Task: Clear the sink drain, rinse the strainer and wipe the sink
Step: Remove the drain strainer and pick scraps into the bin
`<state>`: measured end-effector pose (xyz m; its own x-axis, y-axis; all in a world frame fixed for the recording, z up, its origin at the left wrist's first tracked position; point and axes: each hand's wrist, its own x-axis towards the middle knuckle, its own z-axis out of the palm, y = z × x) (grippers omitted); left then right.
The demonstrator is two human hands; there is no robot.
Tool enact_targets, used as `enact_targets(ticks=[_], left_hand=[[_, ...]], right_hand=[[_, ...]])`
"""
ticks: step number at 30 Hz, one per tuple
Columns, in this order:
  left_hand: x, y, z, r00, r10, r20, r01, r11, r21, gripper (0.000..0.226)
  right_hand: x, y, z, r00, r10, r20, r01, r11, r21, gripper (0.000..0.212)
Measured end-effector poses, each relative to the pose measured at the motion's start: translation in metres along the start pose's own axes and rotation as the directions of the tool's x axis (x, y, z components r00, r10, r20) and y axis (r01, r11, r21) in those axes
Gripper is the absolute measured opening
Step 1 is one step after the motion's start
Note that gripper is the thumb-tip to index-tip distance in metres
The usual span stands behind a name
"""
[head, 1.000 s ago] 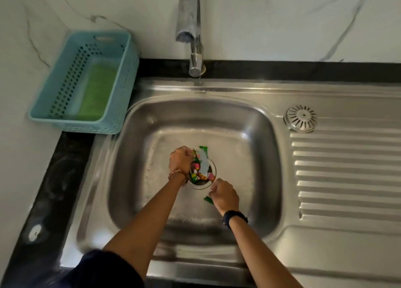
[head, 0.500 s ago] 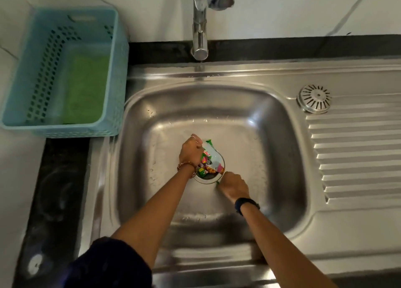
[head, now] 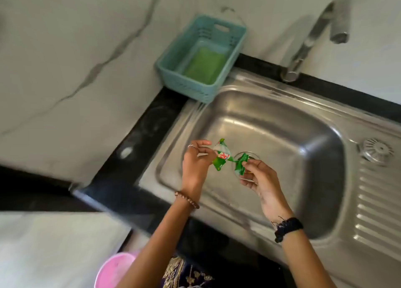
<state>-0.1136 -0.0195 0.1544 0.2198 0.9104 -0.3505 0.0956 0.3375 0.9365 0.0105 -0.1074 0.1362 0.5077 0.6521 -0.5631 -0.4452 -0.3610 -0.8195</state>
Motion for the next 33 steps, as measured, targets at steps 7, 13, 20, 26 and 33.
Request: enact_targets(ticks=[7,13,20,26,33], left_hand=[[-0.139,-0.038,-0.082,0.879,0.072,-0.472,-0.185,0.963,-0.198,0.028],[-0.242,-0.098,-0.152,0.661,-0.096,-0.744,-0.202,0.932,-0.3,0.025],[-0.283,-0.208,-0.232,0.418,-0.485,-0.768,-0.158,0.794,-0.587,0.027],[-0.252,-0.347,-0.303,0.374,-0.724,-0.58,-0.173,0.561,-0.81,0.027],[-0.175,-0.528,-0.364,0.233,-0.806,-0.545,-0.059,0.547,-0.835,0.023]], right_hand=[[-0.093,0.04,0.051,0.897,-0.01,0.442,0.098,0.979,-0.177,0.016],[-0.162,0.118,0.093,0.724,0.169,0.669,0.173,0.894,-0.413,0.01],[-0.186,0.239,0.154,0.606,0.398,0.689,0.272,0.71,-0.65,0.011],[-0.142,0.383,0.202,0.648,0.456,0.611,0.316,0.569,-0.76,0.012],[-0.062,0.575,0.253,0.708,0.381,0.595,0.452,0.403,-0.796,0.005]])
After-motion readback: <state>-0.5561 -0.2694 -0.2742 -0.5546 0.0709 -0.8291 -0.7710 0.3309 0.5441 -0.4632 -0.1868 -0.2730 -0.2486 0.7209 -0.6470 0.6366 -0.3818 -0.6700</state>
